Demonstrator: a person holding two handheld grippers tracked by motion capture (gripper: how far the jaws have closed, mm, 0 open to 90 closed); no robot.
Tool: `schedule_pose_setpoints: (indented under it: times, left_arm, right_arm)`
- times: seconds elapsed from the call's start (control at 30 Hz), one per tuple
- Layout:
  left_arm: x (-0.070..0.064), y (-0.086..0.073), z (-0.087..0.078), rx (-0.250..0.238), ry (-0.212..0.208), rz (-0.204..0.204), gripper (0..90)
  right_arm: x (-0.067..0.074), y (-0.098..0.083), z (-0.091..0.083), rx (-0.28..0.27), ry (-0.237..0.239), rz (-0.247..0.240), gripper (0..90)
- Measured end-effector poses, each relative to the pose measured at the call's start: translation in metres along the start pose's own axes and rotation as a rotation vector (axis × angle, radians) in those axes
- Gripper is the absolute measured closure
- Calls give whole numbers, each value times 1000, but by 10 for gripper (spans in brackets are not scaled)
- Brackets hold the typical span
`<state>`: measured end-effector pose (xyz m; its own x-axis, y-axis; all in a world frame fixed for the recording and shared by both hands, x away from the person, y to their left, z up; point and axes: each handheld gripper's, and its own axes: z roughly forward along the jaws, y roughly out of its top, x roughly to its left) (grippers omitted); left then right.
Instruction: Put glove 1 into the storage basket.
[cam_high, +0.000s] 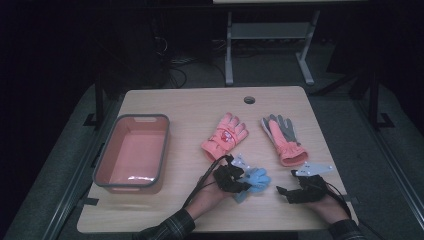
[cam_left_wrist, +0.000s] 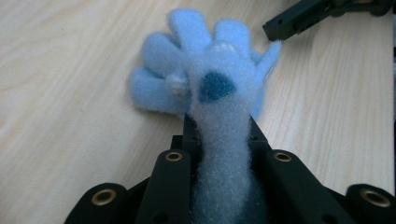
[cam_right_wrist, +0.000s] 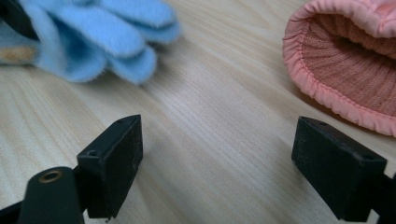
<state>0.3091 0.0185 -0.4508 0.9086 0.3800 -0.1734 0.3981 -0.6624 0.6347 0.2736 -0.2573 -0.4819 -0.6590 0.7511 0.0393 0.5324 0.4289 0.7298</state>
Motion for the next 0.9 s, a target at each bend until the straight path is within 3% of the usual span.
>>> schedule_pose_setpoints:
  times: [0.4,0.9]
  left_arm:
    - [14,1,-29,-38,4,1,782]
    - [38,-3,-84,-71,31,-40,782]
  right_arm:
    - [0,0,0,0,0,1,162]
    - [0,0,0,0,0,0,162]
